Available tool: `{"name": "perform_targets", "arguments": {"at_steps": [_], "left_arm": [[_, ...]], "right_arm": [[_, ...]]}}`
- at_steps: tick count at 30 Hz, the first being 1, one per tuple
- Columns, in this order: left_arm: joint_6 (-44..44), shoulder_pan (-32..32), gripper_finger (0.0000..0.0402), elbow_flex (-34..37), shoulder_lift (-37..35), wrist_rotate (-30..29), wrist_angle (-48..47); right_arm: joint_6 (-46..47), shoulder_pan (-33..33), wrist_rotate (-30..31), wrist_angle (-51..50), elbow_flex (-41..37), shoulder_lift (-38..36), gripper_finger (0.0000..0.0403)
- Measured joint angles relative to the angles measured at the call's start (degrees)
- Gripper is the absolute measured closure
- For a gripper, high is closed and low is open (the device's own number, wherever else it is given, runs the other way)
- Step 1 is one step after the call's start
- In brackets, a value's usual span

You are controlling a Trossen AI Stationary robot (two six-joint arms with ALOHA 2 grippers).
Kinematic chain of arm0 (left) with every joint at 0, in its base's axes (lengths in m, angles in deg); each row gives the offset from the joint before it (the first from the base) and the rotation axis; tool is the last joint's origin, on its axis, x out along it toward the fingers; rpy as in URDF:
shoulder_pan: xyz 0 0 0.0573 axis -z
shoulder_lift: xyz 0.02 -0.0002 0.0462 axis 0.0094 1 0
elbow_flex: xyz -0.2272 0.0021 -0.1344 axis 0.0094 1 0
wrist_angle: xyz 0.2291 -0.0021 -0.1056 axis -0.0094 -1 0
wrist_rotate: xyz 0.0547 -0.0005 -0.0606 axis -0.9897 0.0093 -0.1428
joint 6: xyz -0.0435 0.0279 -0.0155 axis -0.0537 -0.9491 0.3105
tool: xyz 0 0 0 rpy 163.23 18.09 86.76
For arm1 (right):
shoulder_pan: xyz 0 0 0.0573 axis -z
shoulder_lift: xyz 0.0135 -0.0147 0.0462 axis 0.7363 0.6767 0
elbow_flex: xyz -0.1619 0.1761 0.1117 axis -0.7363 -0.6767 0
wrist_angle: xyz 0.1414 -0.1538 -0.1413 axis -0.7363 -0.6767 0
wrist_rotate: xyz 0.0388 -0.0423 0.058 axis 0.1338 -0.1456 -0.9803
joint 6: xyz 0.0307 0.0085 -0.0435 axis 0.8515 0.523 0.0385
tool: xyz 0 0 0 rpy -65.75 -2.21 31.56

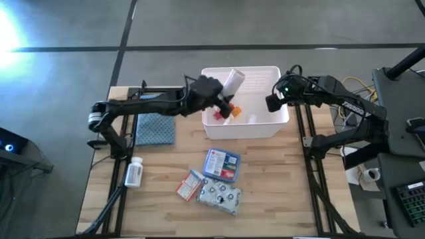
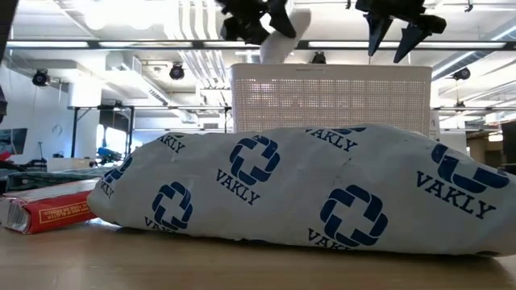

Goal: Pick & place medical supplies in basket/bin
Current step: Put the white rolled bandage into the white bin, then put the blue first aid kit into the white bin

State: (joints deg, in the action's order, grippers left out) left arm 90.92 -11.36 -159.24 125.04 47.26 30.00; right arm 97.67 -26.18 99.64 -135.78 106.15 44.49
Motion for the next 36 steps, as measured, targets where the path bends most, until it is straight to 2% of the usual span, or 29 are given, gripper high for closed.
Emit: {"name": "perform_targets", "arguments": {"at_steps": [3, 4, 6, 8, 15, 24, 27, 31, 33, 36], "left_arm": [[-3.2, 0.0, 0.0157, -8.0, 2.8, -8.2, -10.8], [-4.6, -0.1, 0.0153, -10.3, 3.4, -9.4, -13.6], [-7.4, -0.3, 0.0149, -13.7, 4.6, -10.0, -18.4], [-9.7, -0.5, 0.0147, -15.6, 5.1, -10.1, -19.1], [-14.5, 0.4, 0.0147, -15.7, 1.4, -10.0, -21.8], [-14.4, 3.7, 0.0146, -5.9, -11.6, -9.7, -23.0], [-13.7, 5.0, 0.0146, -0.3, -17.5, -9.8, -22.8], [-8.5, 6.5, 0.0146, 9.1, -26.1, -9.4, -22.9], [-5.0, 6.8, 0.0146, 14.9, -30.7, -6.8, -22.9], [2.3, 6.7, 0.0146, 23.9, -37.3, 0.6, -22.6]], "right_arm": [[0.1, -2.0, 0.0, -0.5, 0.0, 0.0, 0.0076], [0.2, -2.7, 0.0, -0.6, 0.0, 0.0, 0.0076], [0.6, -4.1, 0.0, -0.5, 0.0, 0.0, 0.0076], [1.5, -5.3, 0.0, -0.5, 0.0, 0.0, 0.0076], [6.1, -11.3, -0.4, -0.5, 0.0, 0.0, 0.0076], [23.4, -25.5, -4.0, -0.2, 0.0, 0.0, 0.0076], [30.3, -30.3, -5.6, 1.3, 0.0, 0.0, 0.0076], [37.8, -35.1, -5.8, 4.9, -0.2, 0.2, 0.0076], [40.7, -36.0, -5.8, 5.9, -0.3, 1.0, 0.0076], [44.6, -36.1, -6.1, 6.7, -0.8, 3.1, 0.0076]]}}
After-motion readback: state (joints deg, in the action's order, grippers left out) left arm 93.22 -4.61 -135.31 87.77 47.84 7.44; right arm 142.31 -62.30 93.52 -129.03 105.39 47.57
